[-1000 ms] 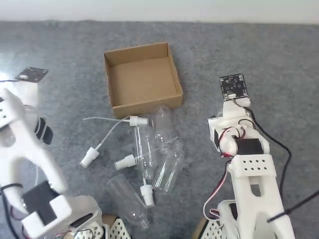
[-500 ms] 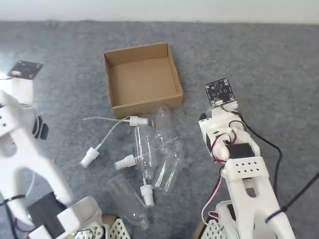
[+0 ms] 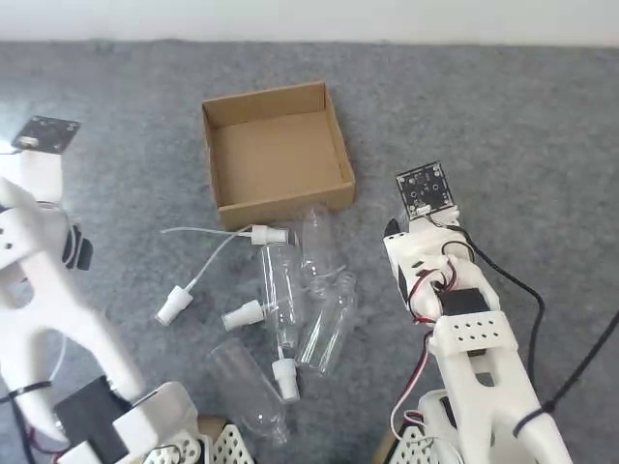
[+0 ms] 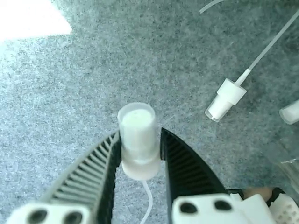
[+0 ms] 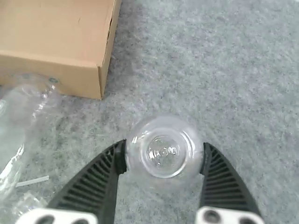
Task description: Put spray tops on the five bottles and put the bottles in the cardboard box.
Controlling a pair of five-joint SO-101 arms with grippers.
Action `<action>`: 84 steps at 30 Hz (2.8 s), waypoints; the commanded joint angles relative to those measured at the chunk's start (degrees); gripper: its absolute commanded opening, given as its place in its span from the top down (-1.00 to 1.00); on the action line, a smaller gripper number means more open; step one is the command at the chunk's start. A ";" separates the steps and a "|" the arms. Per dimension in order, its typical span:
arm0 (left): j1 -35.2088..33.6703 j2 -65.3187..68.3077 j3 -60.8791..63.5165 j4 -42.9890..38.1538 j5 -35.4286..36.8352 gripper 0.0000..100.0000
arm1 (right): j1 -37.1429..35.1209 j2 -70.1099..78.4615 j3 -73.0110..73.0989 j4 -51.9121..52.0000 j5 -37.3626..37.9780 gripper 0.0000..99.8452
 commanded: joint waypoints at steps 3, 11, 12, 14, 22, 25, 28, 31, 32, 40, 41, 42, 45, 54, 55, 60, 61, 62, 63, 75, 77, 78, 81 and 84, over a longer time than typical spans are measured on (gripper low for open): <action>-0.18 -2.99 -0.13 0.88 0.62 0.97 | -0.48 6.90 -4.84 -1.54 0.00 0.70; -0.18 -3.08 1.89 0.53 0.62 0.97 | 1.19 19.12 -13.36 -1.10 0.00 0.70; -0.18 -3.08 1.89 0.18 0.62 0.97 | 1.54 19.21 -13.45 -1.10 0.00 0.70; -0.18 -3.08 1.89 -0.62 0.62 0.97 | 1.71 19.30 -13.45 -1.10 0.00 0.70; -0.18 -3.08 1.71 -0.88 0.62 0.97 | 2.24 19.74 -13.71 -1.80 0.00 0.70; -0.18 -3.08 1.71 -0.88 0.62 0.97 | 4.44 19.82 -13.63 -2.77 -1.23 0.70; -0.18 -3.08 1.71 -0.88 0.62 0.97 | 6.20 21.41 -13.80 -2.95 -3.08 0.70; -0.18 -3.08 1.71 -0.88 0.62 0.97 | 6.29 23.96 -14.68 -2.86 -2.90 0.70; -0.18 -3.08 1.71 -0.88 0.62 0.97 | 6.46 24.75 -15.30 -2.77 -3.08 0.70; -0.18 -3.16 1.54 -0.88 0.62 0.97 | 6.90 28.26 -17.58 -2.33 -5.80 0.70; -0.18 -3.34 1.27 -0.79 0.62 0.97 | 7.16 28.18 -17.58 -2.33 -5.80 0.70; -0.18 -3.78 1.01 -0.62 0.62 0.97 | 7.16 28.18 -17.58 -2.33 -5.80 0.70; -0.18 -6.68 0.66 -0.62 0.70 0.97 | 6.73 28.00 -17.49 -2.24 -5.63 0.70; -0.09 -18.46 0.75 -2.99 7.03 0.97 | 5.58 17.01 -17.32 8.22 -5.63 0.70; -0.09 -19.34 0.75 -3.96 8.88 0.97 | 5.41 15.87 -17.32 9.19 -5.80 0.69; 0.35 -22.24 0.66 -5.45 14.59 0.97 | 4.53 10.33 -13.80 9.71 -5.71 0.70; 0.35 -22.77 0.66 -5.80 15.47 0.97 | 4.26 8.92 -13.27 10.42 -5.63 0.70; 0.35 -23.21 0.66 -6.33 16.53 0.97 | 3.65 7.25 -12.84 11.21 -5.63 0.70; 0.35 -23.65 0.66 -6.95 17.76 0.97 | 2.95 5.58 -12.31 11.91 -5.63 0.70; 11.69 -29.54 0.66 -8.62 35.16 0.97 | -1.45 -10.51 -5.10 15.34 -5.54 0.70; 13.98 -30.59 0.66 -8.62 36.75 0.97 | -1.45 -10.68 -5.01 15.34 -5.54 0.70; 14.95 -31.12 0.66 -8.70 37.36 0.97 | -1.45 -10.68 -5.01 15.34 -5.54 0.70; 17.32 -32.09 0.66 -9.93 39.30 0.97 | -1.45 -10.77 -5.01 15.34 -5.54 0.70; 19.60 -32.79 0.66 -11.69 41.58 0.97 | -1.45 -10.95 -4.92 15.34 -5.54 0.70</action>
